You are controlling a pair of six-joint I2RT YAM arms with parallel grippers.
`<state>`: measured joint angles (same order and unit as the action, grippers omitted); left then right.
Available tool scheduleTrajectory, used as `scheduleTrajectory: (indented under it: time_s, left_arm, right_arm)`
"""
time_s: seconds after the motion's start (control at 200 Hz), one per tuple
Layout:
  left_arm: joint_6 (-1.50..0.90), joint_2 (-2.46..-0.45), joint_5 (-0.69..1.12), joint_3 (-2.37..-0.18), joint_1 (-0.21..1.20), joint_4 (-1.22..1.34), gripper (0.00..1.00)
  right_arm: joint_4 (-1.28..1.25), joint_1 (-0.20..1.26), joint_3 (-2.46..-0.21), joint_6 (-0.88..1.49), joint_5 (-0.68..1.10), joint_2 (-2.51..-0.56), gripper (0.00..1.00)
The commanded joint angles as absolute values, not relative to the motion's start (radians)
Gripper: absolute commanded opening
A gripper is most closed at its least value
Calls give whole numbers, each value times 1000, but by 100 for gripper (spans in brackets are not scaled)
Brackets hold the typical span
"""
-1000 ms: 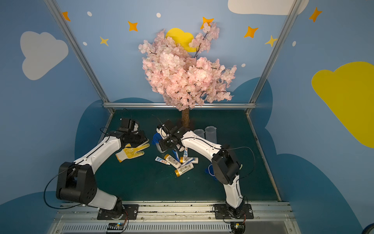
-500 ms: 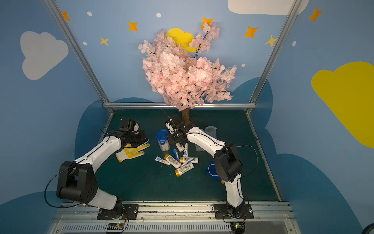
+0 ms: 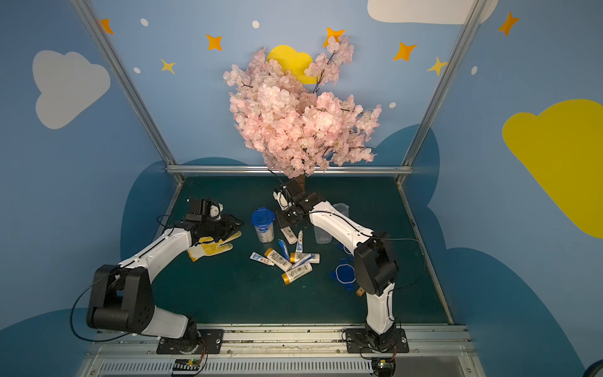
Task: Take out toiletry kits
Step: Adjust the container at the center of the board, then unfasten the latch on the container.
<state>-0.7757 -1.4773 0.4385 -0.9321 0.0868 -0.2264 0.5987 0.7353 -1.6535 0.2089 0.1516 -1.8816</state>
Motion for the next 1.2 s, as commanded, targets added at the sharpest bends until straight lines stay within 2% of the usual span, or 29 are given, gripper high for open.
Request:
scheduleTrajectory:
  time_s: [0.0,0.09,0.245,0.446,0.561,0.711,0.856,1.196]
  left_arm:
    - [-826,-1471,540,-909,86,-81,52]
    - [-860,-1488,578,-889,86,-11,52]
    - [-900,-1508,618,-855,87,86,52]
    - [-939,-1568,660,-838,84,185,64]
    - [-959,-1598,672,-828,84,237,67]
    - [-997,-1643,703,-821,84,324,66]
    - [-1043,-1677,732,-809,85,414,57]
    - [-1157,-1722,778,-745,86,610,59]
  right_arm:
    - [497,743,-1626,241,246,-1807,0]
    - [422,755,-1629,258,289,-1821,0]
    - [433,760,-1707,277,330,-1911,0]
    - [416,749,-1740,315,355,-2011,0]
    - [418,741,-1718,325,348,-2035,0]
    - [416,733,-1676,354,347,-2041,0]
    - [421,731,-1661,365,344,-2049,0]
    - [456,730,-1684,375,354,-2090,0]
